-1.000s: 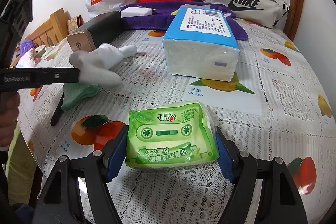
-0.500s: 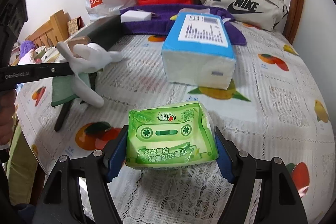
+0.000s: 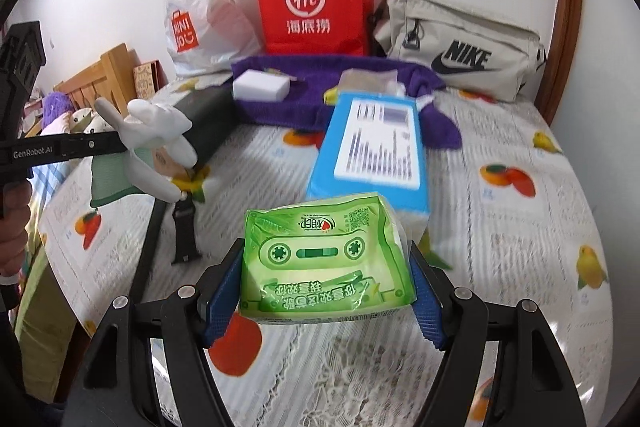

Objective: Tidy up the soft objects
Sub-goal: 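Carry the white glove with the left tool while the right tool carries the green pack to the towel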

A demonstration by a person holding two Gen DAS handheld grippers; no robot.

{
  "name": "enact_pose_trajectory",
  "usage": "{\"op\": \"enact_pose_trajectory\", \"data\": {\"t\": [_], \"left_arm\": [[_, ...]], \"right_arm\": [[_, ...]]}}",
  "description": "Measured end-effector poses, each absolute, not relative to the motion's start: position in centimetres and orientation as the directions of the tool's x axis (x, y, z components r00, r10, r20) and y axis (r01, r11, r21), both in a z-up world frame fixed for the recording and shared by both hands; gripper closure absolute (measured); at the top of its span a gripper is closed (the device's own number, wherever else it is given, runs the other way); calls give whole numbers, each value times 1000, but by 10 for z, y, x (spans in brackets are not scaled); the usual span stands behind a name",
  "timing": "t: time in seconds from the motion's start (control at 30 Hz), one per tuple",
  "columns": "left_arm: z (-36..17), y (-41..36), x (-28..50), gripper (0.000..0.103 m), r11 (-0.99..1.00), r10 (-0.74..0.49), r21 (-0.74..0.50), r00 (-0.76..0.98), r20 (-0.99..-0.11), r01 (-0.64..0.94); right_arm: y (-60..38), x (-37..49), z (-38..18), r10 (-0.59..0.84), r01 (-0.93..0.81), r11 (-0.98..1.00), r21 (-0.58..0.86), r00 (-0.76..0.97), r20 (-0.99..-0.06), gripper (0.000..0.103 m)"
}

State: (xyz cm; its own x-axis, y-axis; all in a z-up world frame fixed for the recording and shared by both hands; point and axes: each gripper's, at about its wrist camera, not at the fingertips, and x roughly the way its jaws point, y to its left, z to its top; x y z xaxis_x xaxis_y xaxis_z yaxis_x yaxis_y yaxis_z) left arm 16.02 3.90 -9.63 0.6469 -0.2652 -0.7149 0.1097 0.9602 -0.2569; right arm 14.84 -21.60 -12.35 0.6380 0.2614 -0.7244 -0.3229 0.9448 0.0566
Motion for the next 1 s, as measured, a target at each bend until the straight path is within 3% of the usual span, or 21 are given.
{"op": "enact_pose_trajectory", "data": {"t": [1.0], "left_arm": [[-60,57,265,91,968,-220,-241,690,-690,67]], "right_arm": [[-209,281,-62,271,-298,951,81,681,-680,29]]}}
